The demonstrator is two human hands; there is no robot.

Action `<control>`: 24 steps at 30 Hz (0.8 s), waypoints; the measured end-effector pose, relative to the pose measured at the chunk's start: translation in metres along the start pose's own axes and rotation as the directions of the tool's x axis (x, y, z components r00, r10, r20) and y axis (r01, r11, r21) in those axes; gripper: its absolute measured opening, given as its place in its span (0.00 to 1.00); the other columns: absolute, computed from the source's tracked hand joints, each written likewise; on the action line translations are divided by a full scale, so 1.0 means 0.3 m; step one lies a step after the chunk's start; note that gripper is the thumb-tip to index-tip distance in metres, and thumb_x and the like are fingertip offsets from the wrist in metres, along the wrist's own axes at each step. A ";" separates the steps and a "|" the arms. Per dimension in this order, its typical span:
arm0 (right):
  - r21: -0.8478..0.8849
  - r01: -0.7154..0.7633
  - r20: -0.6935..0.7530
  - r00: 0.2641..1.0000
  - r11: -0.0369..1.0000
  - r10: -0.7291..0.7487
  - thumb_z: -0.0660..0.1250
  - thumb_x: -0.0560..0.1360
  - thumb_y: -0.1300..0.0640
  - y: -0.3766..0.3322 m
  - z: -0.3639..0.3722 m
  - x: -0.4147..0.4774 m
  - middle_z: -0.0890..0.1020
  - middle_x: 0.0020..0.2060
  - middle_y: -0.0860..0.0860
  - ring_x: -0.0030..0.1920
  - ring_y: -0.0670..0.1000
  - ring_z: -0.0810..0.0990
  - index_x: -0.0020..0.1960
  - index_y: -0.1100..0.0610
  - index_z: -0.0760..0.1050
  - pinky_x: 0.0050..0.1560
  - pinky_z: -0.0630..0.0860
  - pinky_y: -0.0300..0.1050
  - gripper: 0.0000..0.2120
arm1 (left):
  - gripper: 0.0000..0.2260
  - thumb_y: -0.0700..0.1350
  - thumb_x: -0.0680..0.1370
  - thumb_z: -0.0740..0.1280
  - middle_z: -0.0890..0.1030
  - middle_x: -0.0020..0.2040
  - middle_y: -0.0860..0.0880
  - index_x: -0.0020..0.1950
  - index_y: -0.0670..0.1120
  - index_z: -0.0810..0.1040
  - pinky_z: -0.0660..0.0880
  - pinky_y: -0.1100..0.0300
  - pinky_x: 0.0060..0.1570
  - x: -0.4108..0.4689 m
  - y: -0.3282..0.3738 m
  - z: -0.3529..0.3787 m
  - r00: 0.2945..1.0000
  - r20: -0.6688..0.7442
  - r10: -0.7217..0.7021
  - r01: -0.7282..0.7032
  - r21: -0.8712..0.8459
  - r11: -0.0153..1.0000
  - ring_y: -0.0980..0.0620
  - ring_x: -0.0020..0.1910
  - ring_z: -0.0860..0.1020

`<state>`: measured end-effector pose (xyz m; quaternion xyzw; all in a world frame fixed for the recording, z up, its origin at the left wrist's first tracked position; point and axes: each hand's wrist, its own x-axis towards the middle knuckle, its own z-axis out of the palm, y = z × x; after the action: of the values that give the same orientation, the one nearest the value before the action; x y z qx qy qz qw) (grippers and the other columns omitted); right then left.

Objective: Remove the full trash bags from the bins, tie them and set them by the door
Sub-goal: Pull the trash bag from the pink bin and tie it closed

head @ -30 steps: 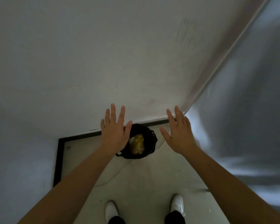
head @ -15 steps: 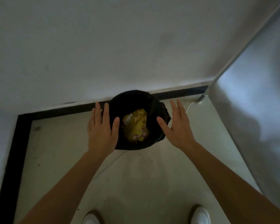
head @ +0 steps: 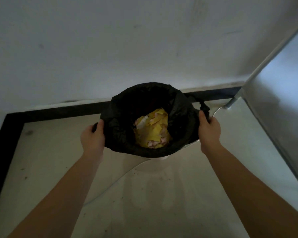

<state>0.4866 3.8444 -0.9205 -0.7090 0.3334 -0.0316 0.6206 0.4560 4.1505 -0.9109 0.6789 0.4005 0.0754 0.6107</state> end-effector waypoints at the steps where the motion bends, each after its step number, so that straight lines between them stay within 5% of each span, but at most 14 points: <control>1: -0.014 0.089 -0.057 0.994 0.996 -0.089 0.63 0.80 0.44 -0.026 -0.006 -0.007 0.80 0.47 0.52 0.53 0.54 0.80 0.53 0.58 0.75 0.52 0.76 0.48 0.16 | 0.12 0.51 0.81 0.67 0.77 0.40 0.50 0.45 0.43 0.77 0.73 0.59 0.42 -0.012 0.036 0.005 0.985 -0.091 0.144 -0.142 0.029 0.989 0.53 0.43 0.77; 3: -0.128 0.269 -0.076 0.957 0.955 -0.279 0.62 0.81 0.46 -0.089 -0.005 -0.021 0.79 0.46 0.51 0.49 0.52 0.79 0.51 0.56 0.74 0.51 0.74 0.47 0.13 | 0.08 0.49 0.82 0.67 0.76 0.40 0.53 0.47 0.45 0.76 0.72 0.67 0.41 -0.048 0.127 0.016 0.923 -0.148 0.355 -0.356 0.024 0.934 0.58 0.39 0.75; 7: -0.258 0.587 0.160 0.809 0.767 -0.566 0.60 0.83 0.49 -0.197 0.029 -0.086 0.76 0.37 0.51 0.38 0.44 0.73 0.40 0.55 0.72 0.40 0.67 0.37 0.16 | 0.07 0.45 0.79 0.71 0.78 0.37 0.51 0.43 0.55 0.77 0.76 0.61 0.41 -0.141 0.266 0.067 0.791 0.141 0.595 -0.603 0.017 0.797 0.55 0.37 0.77; 10: -0.282 0.696 0.161 0.713 0.661 -0.682 0.60 0.83 0.54 -0.218 0.051 -0.111 0.73 0.34 0.53 0.35 0.44 0.69 0.37 0.60 0.69 0.37 0.65 0.35 0.18 | 0.08 0.41 0.77 0.73 0.78 0.38 0.54 0.47 0.54 0.77 0.77 0.62 0.44 -0.188 0.322 0.079 0.688 0.233 0.688 -0.716 0.058 0.696 0.54 0.39 0.79; 12: -0.252 0.601 0.188 0.799 0.758 -0.571 0.60 0.82 0.55 -0.229 0.063 -0.113 0.78 0.38 0.55 0.38 0.47 0.74 0.44 0.62 0.74 0.40 0.71 0.42 0.13 | 0.12 0.41 0.75 0.74 0.78 0.40 0.52 0.53 0.52 0.75 0.78 0.60 0.43 -0.178 0.333 0.073 0.757 0.222 0.614 -0.644 0.097 0.759 0.52 0.41 0.80; 14: -0.210 0.368 0.253 0.915 0.906 -0.313 0.63 0.78 0.54 -0.249 0.069 -0.100 0.82 0.44 0.51 0.47 0.49 0.79 0.53 0.57 0.77 0.49 0.76 0.46 0.09 | 0.17 0.38 0.74 0.74 0.78 0.45 0.48 0.60 0.49 0.74 0.78 0.59 0.41 -0.154 0.344 0.072 0.930 0.206 0.304 -0.311 0.004 0.950 0.50 0.43 0.81; 16: -0.251 0.271 0.294 0.936 0.929 -0.194 0.66 0.76 0.49 -0.281 0.058 -0.084 0.83 0.45 0.46 0.51 0.50 0.81 0.52 0.51 0.81 0.54 0.77 0.47 0.10 | 0.17 0.32 0.75 0.70 0.78 0.46 0.46 0.62 0.44 0.75 0.77 0.61 0.37 -0.148 0.360 0.071 0.977 0.168 0.134 -0.119 -0.096 0.988 0.51 0.41 0.80; 18: -0.282 0.373 0.298 0.910 0.884 -0.289 0.68 0.76 0.42 -0.316 0.051 -0.068 0.85 0.40 0.45 0.47 0.48 0.83 0.48 0.49 0.85 0.52 0.78 0.47 0.13 | 0.14 0.29 0.75 0.66 0.77 0.40 0.49 0.55 0.45 0.77 0.75 0.63 0.36 -0.167 0.381 0.064 0.907 0.065 0.415 -0.414 -0.032 0.910 0.55 0.37 0.77; 20: -0.318 0.542 0.212 0.840 0.778 -0.499 0.65 0.78 0.40 -0.353 0.048 -0.065 0.85 0.38 0.47 0.42 0.46 0.82 0.46 0.49 0.85 0.49 0.76 0.44 0.15 | 0.13 0.30 0.74 0.65 0.75 0.35 0.53 0.49 0.47 0.77 0.71 0.68 0.36 -0.201 0.412 0.064 0.736 0.077 0.673 -0.676 0.032 0.736 0.62 0.33 0.75; 22: -0.394 0.586 0.098 0.792 0.708 -0.602 0.62 0.79 0.39 -0.367 0.051 -0.048 0.83 0.44 0.51 0.45 0.48 0.80 0.49 0.50 0.83 0.51 0.74 0.45 0.17 | 0.11 0.32 0.75 0.66 0.72 0.33 0.57 0.50 0.48 0.77 0.69 0.69 0.36 -0.216 0.430 0.079 0.672 0.109 0.732 -0.739 0.052 0.671 0.63 0.31 0.73; 24: -0.535 0.435 0.107 0.885 0.724 -0.453 0.64 0.74 0.32 -0.363 0.041 -0.011 0.76 0.60 0.56 0.60 0.56 0.77 0.61 0.54 0.77 0.63 0.73 0.51 0.29 | 0.11 0.33 0.76 0.67 0.71 0.32 0.57 0.51 0.49 0.77 0.69 0.67 0.36 -0.229 0.436 0.090 0.681 0.104 0.725 -0.731 0.047 0.681 0.62 0.31 0.72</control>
<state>0.5368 3.8575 -0.8240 -0.9138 0.1588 -0.0939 0.3618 0.4850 4.0948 -0.7745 0.8096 0.0769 0.2689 0.5161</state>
